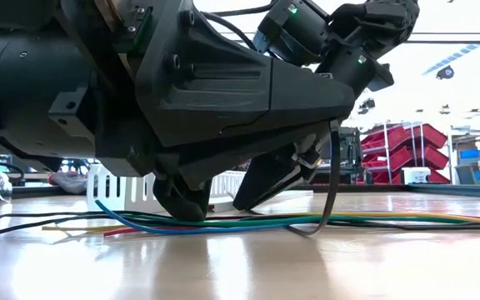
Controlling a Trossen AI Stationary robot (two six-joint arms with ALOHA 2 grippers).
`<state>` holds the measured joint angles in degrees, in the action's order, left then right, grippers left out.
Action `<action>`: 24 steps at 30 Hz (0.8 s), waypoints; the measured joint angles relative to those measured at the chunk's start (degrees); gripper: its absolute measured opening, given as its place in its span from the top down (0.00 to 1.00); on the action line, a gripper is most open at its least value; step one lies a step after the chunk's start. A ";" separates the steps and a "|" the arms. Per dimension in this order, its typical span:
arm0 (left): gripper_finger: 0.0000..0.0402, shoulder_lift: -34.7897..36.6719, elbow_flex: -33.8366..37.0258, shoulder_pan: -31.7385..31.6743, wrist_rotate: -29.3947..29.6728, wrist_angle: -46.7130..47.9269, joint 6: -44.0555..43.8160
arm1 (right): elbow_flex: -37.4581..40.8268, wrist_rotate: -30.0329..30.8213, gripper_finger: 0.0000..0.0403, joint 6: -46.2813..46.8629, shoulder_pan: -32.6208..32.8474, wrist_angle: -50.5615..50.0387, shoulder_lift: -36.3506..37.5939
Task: Ziptie cables
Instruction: Wrap the cable wires with the black zip tie
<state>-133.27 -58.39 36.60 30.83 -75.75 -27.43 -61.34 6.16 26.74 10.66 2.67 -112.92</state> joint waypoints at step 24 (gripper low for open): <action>1.00 0.00 0.02 -0.07 0.04 -0.07 -0.07 | 6.56 -10.35 0.98 -2.09 -4.42 13.05 0.28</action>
<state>-133.27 -58.37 36.53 30.87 -75.81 -27.50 -54.79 -4.19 24.65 6.24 15.73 -112.64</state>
